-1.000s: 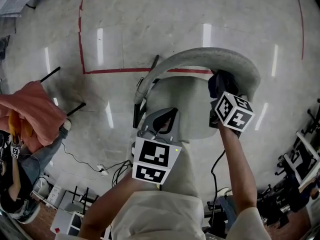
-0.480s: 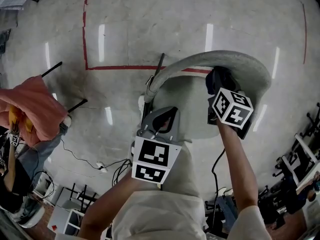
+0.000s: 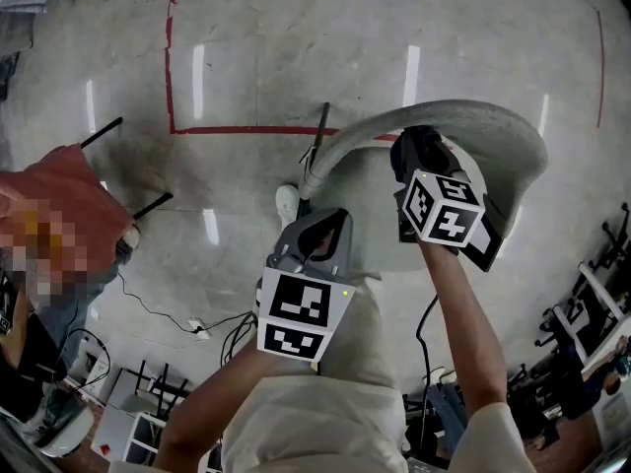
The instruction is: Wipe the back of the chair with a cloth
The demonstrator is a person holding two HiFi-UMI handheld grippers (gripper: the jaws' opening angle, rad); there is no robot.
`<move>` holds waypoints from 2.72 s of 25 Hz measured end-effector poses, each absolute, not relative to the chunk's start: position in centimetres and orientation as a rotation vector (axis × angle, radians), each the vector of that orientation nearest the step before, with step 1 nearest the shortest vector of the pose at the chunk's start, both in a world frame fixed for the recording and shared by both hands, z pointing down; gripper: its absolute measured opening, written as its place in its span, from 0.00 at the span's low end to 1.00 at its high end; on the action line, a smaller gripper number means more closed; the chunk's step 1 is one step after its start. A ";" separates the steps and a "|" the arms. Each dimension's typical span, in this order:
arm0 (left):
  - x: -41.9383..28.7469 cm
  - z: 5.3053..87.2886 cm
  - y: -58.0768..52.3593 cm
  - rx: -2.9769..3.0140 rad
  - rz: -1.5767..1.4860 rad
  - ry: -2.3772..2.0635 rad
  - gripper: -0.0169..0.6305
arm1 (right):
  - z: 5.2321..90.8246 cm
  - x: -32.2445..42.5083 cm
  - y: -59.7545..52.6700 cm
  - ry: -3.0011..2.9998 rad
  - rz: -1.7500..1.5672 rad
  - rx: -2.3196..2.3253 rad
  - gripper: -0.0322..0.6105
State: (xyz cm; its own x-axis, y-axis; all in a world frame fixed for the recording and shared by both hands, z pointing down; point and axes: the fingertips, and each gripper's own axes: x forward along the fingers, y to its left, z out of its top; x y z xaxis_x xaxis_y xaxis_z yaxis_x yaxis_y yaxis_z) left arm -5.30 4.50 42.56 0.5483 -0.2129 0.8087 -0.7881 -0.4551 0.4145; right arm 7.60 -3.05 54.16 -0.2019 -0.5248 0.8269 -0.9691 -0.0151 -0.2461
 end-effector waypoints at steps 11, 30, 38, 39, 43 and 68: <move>-9.2 42.5 5.4 1.946 0.865 -0.834 0.03 | 54.9 2.2 -1.9 -1.846 1.070 1.343 0.17; -13.6 42.5 8.7 1.951 0.860 -0.860 0.03 | 55.8 -7.5 4.5 -2.139 0.886 0.725 0.17; -13.6 42.4 10.7 1.973 0.889 -0.834 0.03 | 53.6 -6.9 6.6 -2.203 1.161 0.967 0.17; -13.6 42.4 10.9 1.975 0.894 -0.830 0.03 | 53.1 -6.5 6.9 -2.212 1.212 1.016 0.17; -13.1 42.4 11.4 1.988 0.910 -0.811 0.03 | 51.1 -4.2 8.3 -2.243 1.349 1.183 0.17; -1.3 42.5 14.9 2.112 1.051 -0.540 0.03 | 57.2 24.2 18.5 -1.076 1.587 2.432 0.17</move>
State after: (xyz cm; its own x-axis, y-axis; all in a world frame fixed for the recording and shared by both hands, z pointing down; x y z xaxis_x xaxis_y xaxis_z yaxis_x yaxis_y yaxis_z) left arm -1.29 14.88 42.54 0.5826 -0.0541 0.8110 -0.6280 -0.6634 0.4069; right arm 24.21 18.46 57.25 0.2340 -0.5227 0.8198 -0.5683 -0.7577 -0.3209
